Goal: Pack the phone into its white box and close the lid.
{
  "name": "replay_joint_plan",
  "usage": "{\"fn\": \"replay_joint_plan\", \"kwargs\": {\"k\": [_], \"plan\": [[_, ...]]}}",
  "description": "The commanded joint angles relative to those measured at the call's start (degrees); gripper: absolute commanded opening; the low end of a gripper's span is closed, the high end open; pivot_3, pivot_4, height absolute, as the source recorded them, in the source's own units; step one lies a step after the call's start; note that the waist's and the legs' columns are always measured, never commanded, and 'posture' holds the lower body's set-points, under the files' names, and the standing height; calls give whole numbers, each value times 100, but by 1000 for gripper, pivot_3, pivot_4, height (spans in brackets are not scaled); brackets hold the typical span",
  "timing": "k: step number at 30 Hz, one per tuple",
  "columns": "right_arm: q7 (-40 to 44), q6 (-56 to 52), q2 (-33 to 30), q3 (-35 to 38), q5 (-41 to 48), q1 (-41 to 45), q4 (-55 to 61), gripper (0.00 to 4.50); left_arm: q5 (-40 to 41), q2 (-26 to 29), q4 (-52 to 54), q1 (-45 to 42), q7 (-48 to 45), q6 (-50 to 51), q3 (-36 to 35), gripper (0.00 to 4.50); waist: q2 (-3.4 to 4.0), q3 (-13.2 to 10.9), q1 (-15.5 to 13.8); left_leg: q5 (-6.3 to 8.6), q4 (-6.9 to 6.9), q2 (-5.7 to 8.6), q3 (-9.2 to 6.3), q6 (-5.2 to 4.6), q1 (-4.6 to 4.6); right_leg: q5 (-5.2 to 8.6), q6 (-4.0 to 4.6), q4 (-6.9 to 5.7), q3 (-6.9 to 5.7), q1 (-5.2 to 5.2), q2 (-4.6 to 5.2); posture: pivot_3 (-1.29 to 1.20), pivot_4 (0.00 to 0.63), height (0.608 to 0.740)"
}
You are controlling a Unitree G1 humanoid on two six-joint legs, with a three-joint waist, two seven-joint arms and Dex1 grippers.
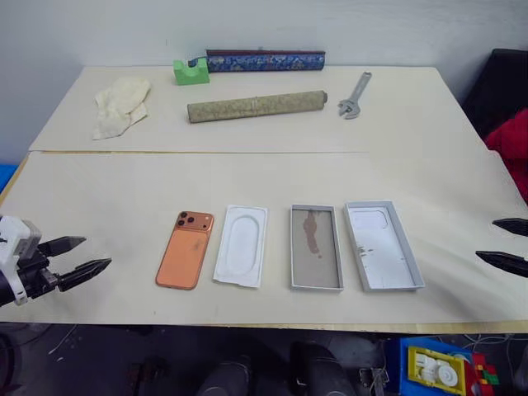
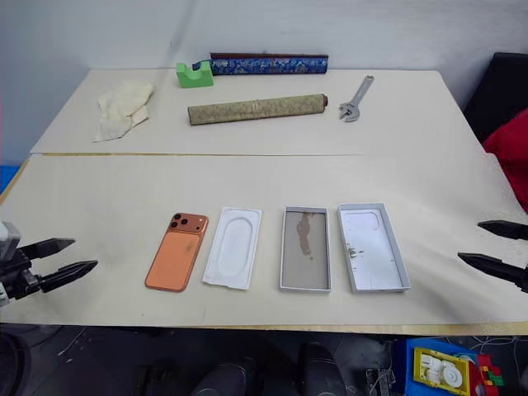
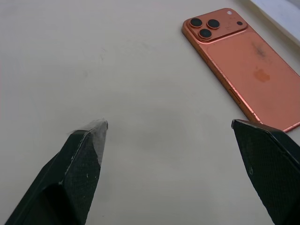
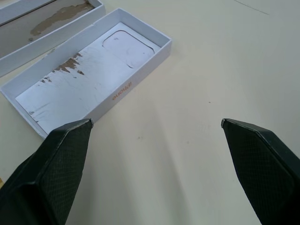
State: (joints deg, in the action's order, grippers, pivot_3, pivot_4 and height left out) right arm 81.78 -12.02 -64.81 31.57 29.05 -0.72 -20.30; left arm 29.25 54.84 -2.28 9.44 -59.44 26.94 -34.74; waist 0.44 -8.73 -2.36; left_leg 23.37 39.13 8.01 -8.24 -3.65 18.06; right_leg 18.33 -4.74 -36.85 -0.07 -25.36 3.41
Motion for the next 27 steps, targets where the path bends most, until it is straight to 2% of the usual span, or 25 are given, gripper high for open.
{"fn": "replay_joint_plan", "kwargs": {"k": [1, 17, 19, 23, 27], "plan": [[-161, -235, 99, 194, 130, -142, 515, 4500, 110, 2, 188, -19, -59, 73, -26, 4467, 0, 0, -1, 0, 0, 0, 0, 0, 1, 0, 0, 0, 0, -1, 0, 0, 150, 740], [-821, -685, 235, 402, 137, -408, 1620, 4500, 75, 22, 467, -224, 130, 519, 255, 4467, -1, 0, -38, 0, 1, 1, 1, 0, 1, -1, -1, 0, 1, -1, 0, 0, 150, 740], [-919, -754, 255, 428, 190, -412, 1909, 4500, 251, 31, 619, -379, 161, 841, 336, 4467, -2, 1, -41, 0, 4, 1, 1, 0, 1, -1, -1, -1, 1, 0, 0, 0, 150, 740], [-1082, -1349, 258, 413, 613, -447, 2947, 4500, 1231, 23, 1117, -850, 148, 2249, 551, 4467, -3, 1, -42, 0, 6, 0, 0, 0, 4, -1, -2, -4, 0, -2, 0, 0, 150, 740], [-1368, -1985, 308, 251, 1215, -465, 4330, 4500, 1811, -59, 1688, -1333, 572, 3574, 1289, 4467, -3, 1, -47, 0, 8, 1, -1, 0, 4, -1, -2, -4, -2, -3, 0, 0, 150, 740]]}}
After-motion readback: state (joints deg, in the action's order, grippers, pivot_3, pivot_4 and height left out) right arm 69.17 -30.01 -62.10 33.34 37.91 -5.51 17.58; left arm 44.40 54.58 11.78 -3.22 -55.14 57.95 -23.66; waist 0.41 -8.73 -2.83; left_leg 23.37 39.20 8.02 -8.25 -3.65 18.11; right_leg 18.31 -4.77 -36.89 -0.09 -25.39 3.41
